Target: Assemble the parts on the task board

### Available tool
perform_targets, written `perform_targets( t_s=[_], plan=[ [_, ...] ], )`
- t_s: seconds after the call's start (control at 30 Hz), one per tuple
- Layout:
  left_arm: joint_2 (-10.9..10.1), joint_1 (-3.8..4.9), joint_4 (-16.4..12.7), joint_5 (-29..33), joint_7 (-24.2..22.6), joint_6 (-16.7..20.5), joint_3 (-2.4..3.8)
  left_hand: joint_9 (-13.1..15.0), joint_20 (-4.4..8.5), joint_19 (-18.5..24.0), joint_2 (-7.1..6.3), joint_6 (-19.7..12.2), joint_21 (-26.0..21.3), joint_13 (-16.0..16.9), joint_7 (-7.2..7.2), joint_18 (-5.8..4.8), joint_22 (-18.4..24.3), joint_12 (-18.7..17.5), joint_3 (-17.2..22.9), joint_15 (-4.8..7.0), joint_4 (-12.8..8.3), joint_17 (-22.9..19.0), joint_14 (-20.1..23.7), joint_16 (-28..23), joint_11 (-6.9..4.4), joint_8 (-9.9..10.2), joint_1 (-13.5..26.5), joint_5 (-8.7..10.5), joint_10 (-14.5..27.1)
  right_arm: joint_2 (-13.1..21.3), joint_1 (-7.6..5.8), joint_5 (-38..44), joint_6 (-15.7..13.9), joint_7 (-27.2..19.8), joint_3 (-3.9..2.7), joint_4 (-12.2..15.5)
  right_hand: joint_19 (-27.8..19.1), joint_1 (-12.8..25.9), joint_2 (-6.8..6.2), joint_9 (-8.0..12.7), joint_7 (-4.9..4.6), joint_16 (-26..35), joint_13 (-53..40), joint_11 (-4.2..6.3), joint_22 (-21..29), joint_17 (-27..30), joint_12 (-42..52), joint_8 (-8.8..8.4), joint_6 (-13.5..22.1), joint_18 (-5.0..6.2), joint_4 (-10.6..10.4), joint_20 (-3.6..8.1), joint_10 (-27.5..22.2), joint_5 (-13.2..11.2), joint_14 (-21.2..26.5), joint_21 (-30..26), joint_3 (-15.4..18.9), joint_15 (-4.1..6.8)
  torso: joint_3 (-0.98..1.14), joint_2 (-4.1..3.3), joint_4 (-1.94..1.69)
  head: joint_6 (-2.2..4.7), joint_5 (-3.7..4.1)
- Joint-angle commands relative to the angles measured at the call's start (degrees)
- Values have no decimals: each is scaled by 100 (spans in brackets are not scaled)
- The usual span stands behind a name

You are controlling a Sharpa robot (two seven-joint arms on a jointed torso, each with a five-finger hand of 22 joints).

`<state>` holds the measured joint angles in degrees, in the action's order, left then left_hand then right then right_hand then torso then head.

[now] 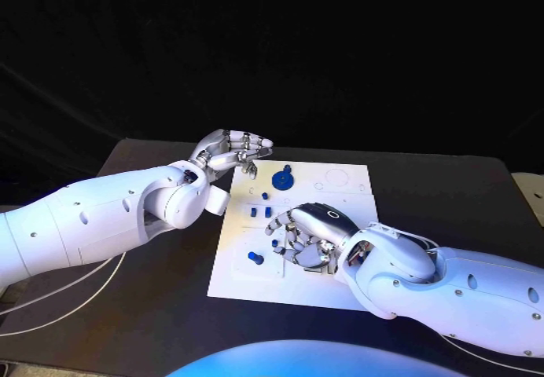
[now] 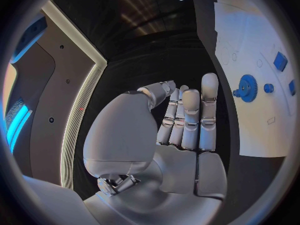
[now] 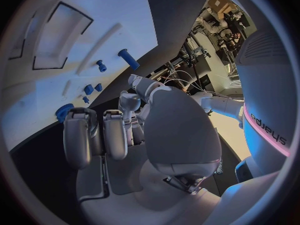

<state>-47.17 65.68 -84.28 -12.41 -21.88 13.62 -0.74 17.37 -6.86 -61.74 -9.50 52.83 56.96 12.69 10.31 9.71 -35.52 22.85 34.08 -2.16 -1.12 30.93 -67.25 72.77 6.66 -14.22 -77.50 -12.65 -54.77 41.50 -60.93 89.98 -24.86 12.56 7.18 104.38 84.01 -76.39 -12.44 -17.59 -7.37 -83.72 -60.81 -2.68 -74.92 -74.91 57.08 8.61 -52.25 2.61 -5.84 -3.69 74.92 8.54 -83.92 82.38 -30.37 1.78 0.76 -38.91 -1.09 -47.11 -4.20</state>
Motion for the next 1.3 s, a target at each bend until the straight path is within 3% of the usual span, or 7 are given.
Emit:
perform_targets(
  t_s=[0.03, 0.23, 0.8, 1.3],
  plan=[
    [22, 0, -2, -15, -36, -100, 0, 9, -22, 25, 46, -28, -33, -8, 0, 93, 8, 20, -31, 7, -9, 1, 49, 15, 1, -36, 12, -19, 36, -122, 13, -91, 186, -19, 14, -99, 365, 56, -29, 10, -65, -43, -303, -15, -1229, -259, 330, -22, -8, -110, -7, -59, 96, -22, -375, 56, 59, -25, -5, -2, -7, -4, -9],
    [26, 0, -2, -15, -33, -103, -2, 11, -22, 25, 46, -27, -35, -10, -1, 93, 9, 22, -31, 7, -13, 3, 51, 18, 1, -41, 8, -19, 44, -386, 80, -68, 223, 99, 35, -279, 394, 126, -25, 17, -148, -109, -1120, -95, -1273, -346, 1250, 17, -142, -128, -70, -126, 392, -31, -389, 142, 188, -99, -11, -11, -12, -20, -28],
    [12, 0, -22, -15, -26, -98, -3, 11, -22, 25, 46, -27, -35, -10, -1, 93, 9, 22, -31, 7, -13, 3, 51, 18, 1, -41, 8, -19, 44, -784, 168, 1, 372, 226, 73, -640, 418, 172, -25, 33, -151, -165, -1378, -105, -1307, -441, 1539, 11, -156, -143, -117, -142, 485, -78, -406, 218, 262, -111, -8, -3, -1, -56, -50],
    [1, 1, -25, -15, -20, -91, -3, 11, -22, 25, 46, -27, -35, -10, -1, 93, 9, 22, -31, 7, -13, 3, 51, 18, 1, -41, 8, -19, 44, -872, 218, -9, 493, 185, 86, -684, 433, 148, 36, -1, -92, -192, -1576, -63, -1330, -475, 1761, 132, -375, -152, -133, -131, 563, -80, -409, 265, 297, -84, -5, -3, 8, -75, -64]
  ],
)
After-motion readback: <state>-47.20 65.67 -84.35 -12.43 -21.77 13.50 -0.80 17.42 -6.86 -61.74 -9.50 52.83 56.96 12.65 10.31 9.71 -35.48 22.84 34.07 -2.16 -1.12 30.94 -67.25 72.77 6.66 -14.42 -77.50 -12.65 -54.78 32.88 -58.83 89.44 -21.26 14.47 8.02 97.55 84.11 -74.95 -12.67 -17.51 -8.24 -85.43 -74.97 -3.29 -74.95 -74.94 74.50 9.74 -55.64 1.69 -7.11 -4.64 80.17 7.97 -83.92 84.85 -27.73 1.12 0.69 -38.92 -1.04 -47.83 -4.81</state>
